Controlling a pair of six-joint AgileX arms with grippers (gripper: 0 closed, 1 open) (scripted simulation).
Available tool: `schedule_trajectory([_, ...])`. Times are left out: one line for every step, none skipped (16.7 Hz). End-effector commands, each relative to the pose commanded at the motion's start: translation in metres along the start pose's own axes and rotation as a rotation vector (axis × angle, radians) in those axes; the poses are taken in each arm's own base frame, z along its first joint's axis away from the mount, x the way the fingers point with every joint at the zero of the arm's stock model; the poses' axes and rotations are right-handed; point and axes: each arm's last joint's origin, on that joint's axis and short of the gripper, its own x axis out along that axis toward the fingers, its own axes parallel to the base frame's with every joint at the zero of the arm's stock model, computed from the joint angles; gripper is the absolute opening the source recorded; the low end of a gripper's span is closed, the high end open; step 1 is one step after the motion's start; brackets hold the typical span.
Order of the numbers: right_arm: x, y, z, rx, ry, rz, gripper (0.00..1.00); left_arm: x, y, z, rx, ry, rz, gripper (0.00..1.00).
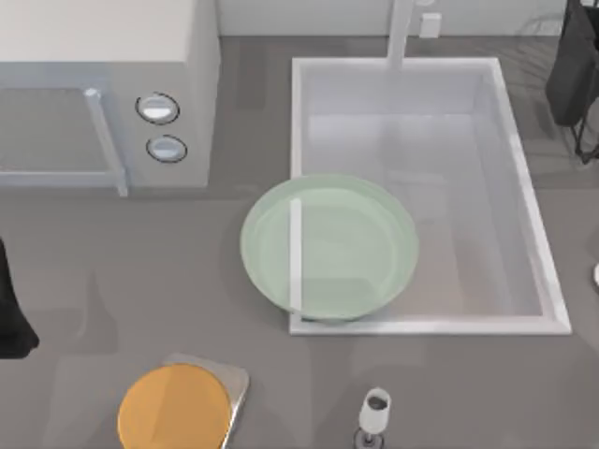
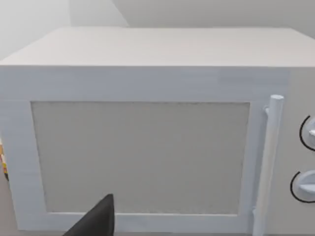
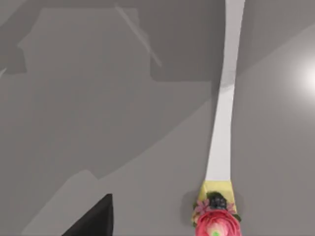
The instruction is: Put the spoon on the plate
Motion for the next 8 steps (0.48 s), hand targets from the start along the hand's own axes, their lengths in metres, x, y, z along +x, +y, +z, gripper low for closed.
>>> schedule_trajectory([0.004,0.000,0.000,0.001,0.002,0.002,1.00,0.000,0.000,0.000,0.000,0.000,0.000,1.00])
schedule_trajectory([0.010,-0.001,0.000,0.003,0.003,0.004,1.00,0.000,0.000,0.000,0.000,0.000,0.000,1.00])
schedule_trajectory([0.018,-0.002,0.001,0.004,0.003,0.005,1.00,0.000,0.000,0.000,0.000,0.000,0.000,1.00])
schedule_trajectory([0.029,-0.003,0.001,0.004,0.002,0.003,1.00,0.000,0.000,0.000,0.000,0.000,0.000,1.00])
schedule_trajectory([0.040,-0.004,0.002,0.004,0.000,0.000,1.00,0.000,0.000,0.000,0.000,0.000,0.000,1.00])
schedule_trajectory([0.053,-0.005,0.002,0.004,-0.002,-0.003,1.00,0.000,0.000,0.000,0.000,0.000,0.000,1.00])
schedule_trajectory([0.065,-0.005,0.002,0.004,-0.004,-0.005,1.00,0.000,0.000,0.000,0.000,0.000,0.000,1.00])
schedule_trajectory([0.076,-0.004,0.002,0.004,-0.004,-0.006,1.00,0.000,0.000,0.000,0.000,0.000,0.000,1.00])
